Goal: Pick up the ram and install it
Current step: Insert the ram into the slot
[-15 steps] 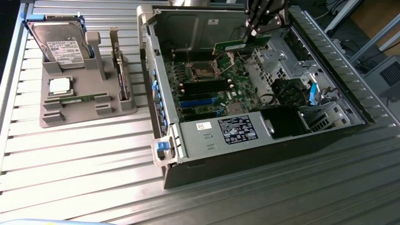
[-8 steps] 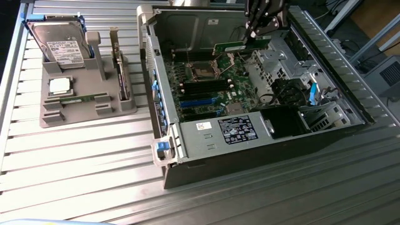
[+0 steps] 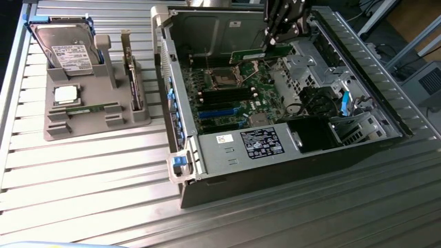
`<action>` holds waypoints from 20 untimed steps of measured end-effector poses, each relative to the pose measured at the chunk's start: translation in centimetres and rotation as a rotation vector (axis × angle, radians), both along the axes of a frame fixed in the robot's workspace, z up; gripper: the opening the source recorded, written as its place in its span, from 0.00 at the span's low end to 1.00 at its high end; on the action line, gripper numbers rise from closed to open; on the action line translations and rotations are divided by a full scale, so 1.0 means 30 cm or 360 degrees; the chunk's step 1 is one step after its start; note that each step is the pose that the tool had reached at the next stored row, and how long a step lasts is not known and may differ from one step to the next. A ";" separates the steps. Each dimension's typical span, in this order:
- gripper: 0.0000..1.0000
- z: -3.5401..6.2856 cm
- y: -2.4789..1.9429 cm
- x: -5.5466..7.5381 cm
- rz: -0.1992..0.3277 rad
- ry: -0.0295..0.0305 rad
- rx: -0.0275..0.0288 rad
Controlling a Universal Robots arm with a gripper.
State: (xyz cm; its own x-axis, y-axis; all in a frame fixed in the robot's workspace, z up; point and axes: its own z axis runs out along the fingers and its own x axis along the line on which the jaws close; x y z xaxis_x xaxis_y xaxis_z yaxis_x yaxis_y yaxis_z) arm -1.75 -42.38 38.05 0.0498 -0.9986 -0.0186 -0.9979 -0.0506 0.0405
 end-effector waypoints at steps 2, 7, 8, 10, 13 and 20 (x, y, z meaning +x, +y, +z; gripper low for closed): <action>0.13 -0.029 0.000 -0.010 -0.0051 0.00000 0.00001; 0.13 -0.062 0.000 -0.029 -0.0057 0.00000 0.00000; 0.13 -0.073 0.001 -0.031 -0.0056 0.00000 0.00000; 0.13 -0.090 0.009 -0.034 -0.0057 0.00000 -0.00001; 0.13 -0.121 0.028 -0.041 -0.0057 0.00000 -0.00001; 0.13 -0.168 0.040 -0.054 -0.0061 0.00000 0.00000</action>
